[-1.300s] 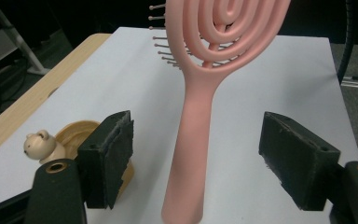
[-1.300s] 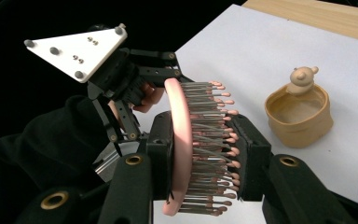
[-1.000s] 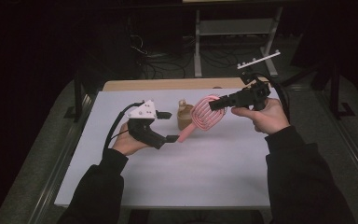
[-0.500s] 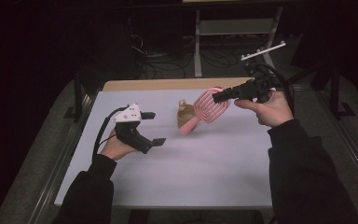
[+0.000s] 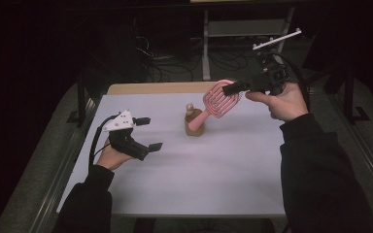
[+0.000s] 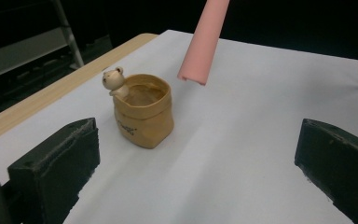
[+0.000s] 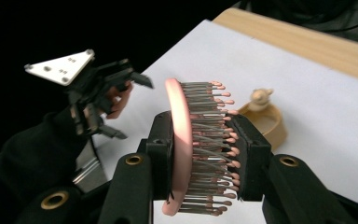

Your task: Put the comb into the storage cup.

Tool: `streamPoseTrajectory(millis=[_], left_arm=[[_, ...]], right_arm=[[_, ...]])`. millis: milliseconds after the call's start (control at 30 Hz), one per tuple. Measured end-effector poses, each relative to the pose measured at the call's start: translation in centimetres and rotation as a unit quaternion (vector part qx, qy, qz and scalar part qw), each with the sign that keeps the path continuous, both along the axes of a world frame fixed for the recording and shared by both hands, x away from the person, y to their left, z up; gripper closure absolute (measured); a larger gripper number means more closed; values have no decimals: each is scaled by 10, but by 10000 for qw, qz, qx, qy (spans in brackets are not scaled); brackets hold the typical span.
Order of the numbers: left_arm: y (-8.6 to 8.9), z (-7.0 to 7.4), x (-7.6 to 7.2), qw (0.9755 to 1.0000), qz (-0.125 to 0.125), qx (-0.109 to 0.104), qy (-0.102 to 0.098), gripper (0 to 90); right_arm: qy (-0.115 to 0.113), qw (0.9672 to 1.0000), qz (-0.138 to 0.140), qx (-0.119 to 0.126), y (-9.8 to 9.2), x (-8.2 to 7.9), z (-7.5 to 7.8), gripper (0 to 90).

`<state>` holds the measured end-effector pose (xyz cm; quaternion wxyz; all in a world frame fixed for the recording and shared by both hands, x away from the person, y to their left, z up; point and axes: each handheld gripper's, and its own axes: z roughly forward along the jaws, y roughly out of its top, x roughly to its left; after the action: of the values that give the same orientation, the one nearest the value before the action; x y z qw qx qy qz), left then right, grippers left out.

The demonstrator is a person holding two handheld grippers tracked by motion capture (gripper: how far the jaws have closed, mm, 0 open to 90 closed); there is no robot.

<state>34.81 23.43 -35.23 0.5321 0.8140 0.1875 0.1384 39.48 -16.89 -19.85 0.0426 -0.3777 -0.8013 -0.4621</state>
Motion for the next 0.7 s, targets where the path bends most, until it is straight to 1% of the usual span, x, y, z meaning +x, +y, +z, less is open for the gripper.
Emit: streamPoseTrajectory(millis=[133, 400, 500, 533, 567, 667, 700], left_arm=[[3, -2, -1, 10000, 38, -49, -27, 0], [9, -6, -2, 9999, 80, -67, 23, 0], [16, -8, -4, 9998, 187, -93, -41, 0], [16, -8, -4, 9998, 187, -93, -41, 0], [20, -9, -5, 9996, 243, -143, -79, 0], [24, -11, -7, 9994, 305, -160, -100, 0], [28, -13, -7, 9992, 337, -192, -88, 0]], right_arm=[[23, 10000, -11, -56, 2, 5, 4, 632], [6, 9999, -57, -117, 3, 14, 11, 633], [-2, 9999, -86, -124, 5, 18, 13, 633], [-10, 9999, -87, -121, 5, 20, 14, 633], [-11, 9999, -86, -128, 6, 21, 15, 633], [-7, 9998, -103, -187, 9, 26, 18, 633], [-7, 9997, -104, -207, 9, 27, 19, 633]])
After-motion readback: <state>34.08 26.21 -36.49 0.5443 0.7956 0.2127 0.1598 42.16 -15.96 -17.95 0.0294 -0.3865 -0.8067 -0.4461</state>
